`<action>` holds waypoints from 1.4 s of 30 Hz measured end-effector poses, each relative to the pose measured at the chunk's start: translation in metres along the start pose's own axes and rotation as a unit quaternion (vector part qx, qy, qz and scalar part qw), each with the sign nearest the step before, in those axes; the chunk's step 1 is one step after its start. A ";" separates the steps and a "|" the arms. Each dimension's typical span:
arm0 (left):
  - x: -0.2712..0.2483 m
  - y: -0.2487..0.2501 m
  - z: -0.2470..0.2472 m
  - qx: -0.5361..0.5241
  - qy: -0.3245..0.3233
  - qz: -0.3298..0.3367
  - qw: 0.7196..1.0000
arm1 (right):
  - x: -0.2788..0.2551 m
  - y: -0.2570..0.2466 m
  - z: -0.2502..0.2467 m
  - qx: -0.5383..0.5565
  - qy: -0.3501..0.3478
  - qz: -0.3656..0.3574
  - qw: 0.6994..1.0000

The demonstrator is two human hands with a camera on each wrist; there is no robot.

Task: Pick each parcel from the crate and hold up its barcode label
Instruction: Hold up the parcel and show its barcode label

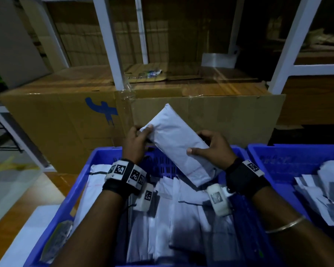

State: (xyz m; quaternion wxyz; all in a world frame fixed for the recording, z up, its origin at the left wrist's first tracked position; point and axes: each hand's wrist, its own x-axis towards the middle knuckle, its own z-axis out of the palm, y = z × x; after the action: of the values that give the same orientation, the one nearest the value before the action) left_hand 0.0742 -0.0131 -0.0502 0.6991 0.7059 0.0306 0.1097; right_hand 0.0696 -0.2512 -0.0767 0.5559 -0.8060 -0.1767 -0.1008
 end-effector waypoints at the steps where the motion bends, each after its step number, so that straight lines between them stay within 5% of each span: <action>1: 0.001 0.001 -0.002 0.002 -0.001 -0.031 1.000 | -0.001 -0.002 -0.001 -0.021 0.001 -0.016 1.000; 8: -0.002 0.010 -0.005 -0.058 -0.092 -0.130 0.985 | -0.007 -0.014 -0.001 -0.103 0.009 -0.089 0.991; 13: -0.001 0.012 -0.007 -0.016 -0.099 -0.076 0.992 | -0.008 -0.010 -0.001 -0.156 -0.075 -0.141 0.975; 24: -0.003 0.016 -0.005 0.001 -0.130 -0.047 0.990 | -0.010 -0.010 -0.014 -0.164 -0.137 -0.083 0.973; 32: -0.009 0.014 -0.004 0.047 -0.173 -0.029 0.983 | -0.003 0.010 -0.015 -0.184 -0.097 -0.038 0.977; 42: -0.003 0.003 -0.004 0.050 -0.134 -0.024 0.989 | 0.000 0.014 -0.022 -0.183 -0.070 -0.033 0.980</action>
State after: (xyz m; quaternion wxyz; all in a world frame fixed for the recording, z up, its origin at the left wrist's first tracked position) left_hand 0.0700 -0.0101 -0.0471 0.6630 0.7475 -0.0412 -0.0040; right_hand 0.0765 -0.2765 -0.0808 0.3817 -0.8929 -0.2200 -0.0931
